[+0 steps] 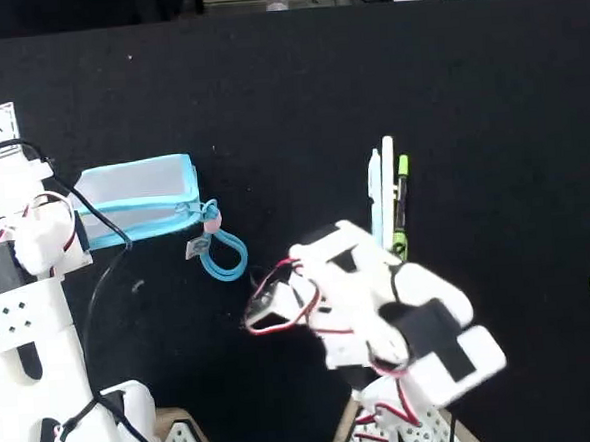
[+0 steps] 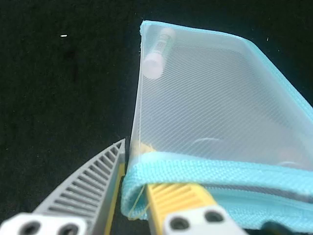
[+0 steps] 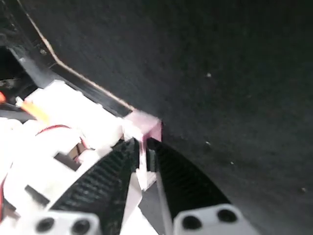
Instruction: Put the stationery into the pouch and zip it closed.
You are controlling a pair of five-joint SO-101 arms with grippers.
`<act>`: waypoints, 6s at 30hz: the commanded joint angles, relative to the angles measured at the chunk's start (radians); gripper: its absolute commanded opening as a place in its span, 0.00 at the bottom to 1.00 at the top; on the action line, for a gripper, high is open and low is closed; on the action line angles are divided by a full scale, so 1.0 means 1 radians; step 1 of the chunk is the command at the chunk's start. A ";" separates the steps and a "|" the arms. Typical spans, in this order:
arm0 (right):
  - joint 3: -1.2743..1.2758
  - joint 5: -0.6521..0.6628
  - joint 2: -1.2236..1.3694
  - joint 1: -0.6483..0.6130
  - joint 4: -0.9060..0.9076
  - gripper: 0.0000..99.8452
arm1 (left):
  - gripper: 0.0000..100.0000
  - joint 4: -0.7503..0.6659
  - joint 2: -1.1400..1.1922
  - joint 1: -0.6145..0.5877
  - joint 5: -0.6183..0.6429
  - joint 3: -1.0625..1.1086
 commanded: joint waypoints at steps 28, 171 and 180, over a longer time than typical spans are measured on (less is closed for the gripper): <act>-0.021 0.035 -0.101 -0.143 0.158 0.13 | 0.03 -0.020 -0.012 -0.012 0.009 -0.061; 0.044 0.080 -0.143 0.229 -0.235 0.15 | 0.03 -0.046 -0.012 -0.013 0.009 -0.056; -0.044 0.074 -0.351 0.275 -0.103 0.16 | 0.03 -0.046 -0.012 -0.013 0.009 -0.056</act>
